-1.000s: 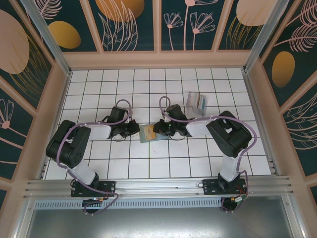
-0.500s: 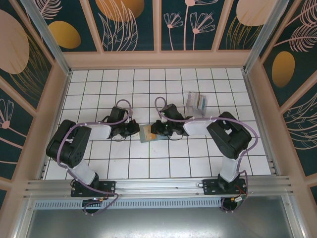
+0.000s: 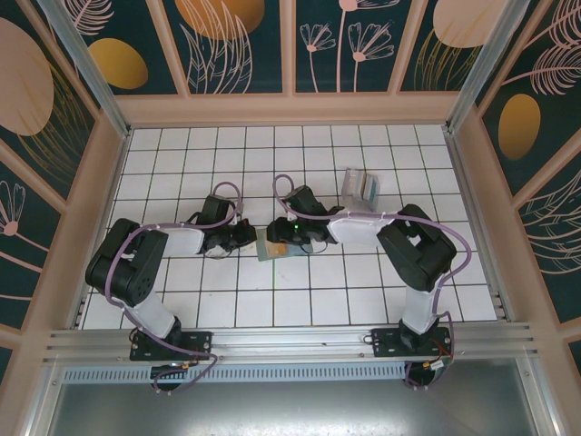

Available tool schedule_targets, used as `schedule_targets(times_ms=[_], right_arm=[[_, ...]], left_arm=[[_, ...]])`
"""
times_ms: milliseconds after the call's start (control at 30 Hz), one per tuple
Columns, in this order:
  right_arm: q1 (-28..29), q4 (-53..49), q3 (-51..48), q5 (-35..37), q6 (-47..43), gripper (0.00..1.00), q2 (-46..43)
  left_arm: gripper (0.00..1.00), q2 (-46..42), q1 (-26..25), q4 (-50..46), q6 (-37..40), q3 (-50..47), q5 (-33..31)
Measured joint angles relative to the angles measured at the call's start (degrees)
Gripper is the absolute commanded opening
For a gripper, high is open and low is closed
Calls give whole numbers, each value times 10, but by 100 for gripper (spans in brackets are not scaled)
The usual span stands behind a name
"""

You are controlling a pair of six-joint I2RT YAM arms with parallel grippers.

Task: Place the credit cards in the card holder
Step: Insert the credit card into the card slot.

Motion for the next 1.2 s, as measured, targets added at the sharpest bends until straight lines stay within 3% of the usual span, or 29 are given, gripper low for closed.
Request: schedule_targets(times_ms=[400,767,1200], right_arm=[[9,-44,4,52,-3,49,0],[21,-48,20,50,-2,39,19],[42,-99,66,80,-8,40,41]], left_arm=[[8,0,0,0,0,0,0],[8,3,0,0,0,3,2],[8,3,0,3,-3,1,3]])
